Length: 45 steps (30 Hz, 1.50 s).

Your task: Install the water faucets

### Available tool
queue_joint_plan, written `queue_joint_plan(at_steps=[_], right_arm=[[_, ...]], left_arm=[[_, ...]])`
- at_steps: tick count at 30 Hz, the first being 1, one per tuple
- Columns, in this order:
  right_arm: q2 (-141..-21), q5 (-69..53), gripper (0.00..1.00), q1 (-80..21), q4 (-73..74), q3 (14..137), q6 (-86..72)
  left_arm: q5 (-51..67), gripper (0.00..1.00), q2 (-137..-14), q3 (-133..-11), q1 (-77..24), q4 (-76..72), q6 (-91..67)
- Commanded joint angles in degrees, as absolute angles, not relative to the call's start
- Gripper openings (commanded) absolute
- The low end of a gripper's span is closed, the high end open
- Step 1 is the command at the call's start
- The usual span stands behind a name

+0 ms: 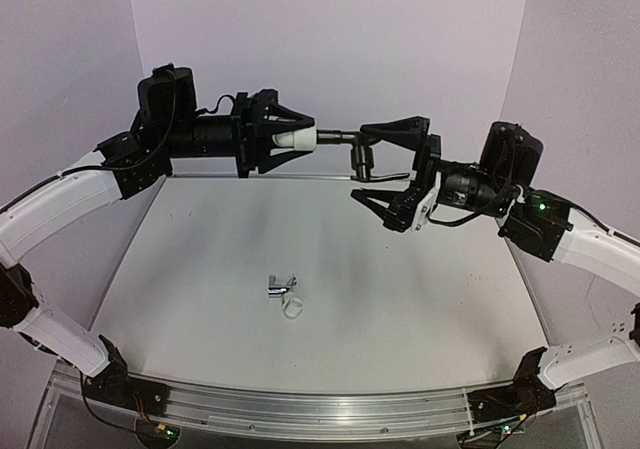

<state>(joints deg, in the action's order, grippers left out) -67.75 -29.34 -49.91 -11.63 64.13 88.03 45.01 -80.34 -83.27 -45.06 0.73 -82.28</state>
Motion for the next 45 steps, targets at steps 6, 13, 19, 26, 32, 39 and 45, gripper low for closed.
queue_joint_plan(at_steps=[6,13,19,26,32,39,45], right_arm=[[-67.68,-26.72,0.98,-51.21,-17.26,67.93,84.44],[-68.15,-26.65,0.98,-51.42,-16.93,71.48,77.22],[-69.31,-25.59,0.98,-51.42,-15.04,74.90,71.91],[-71.36,-22.50,0.98,-51.42,-13.31,77.48,69.73],[-72.48,-20.26,0.98,-51.40,-12.27,78.19,70.97],[-73.04,-19.29,0.98,-51.31,-11.52,78.38,71.68],[-74.18,-18.77,0.98,-51.11,-10.74,79.92,70.52]], left_arm=[[44.85,0.00,-78.82,-80.51,-45.00,-5.16,-81.63],[44.44,0.00,-78.18,-79.63,-45.00,-2.48,-79.32],[45.56,0.00,-78.09,-80.06,-45.00,-0.37,-76.62],[47.20,0.00,-78.10,-81.79,-45.00,3.69,-73.12],[48.65,0.00,-77.74,-81.91,-45.00,4.72,-72.15],[51.45,0.00,-77.37,-81.92,-45.01,3.10,-73.08],[53.22,0.00,-77.39,-82.51,-45.02,3.75,-73.61]])
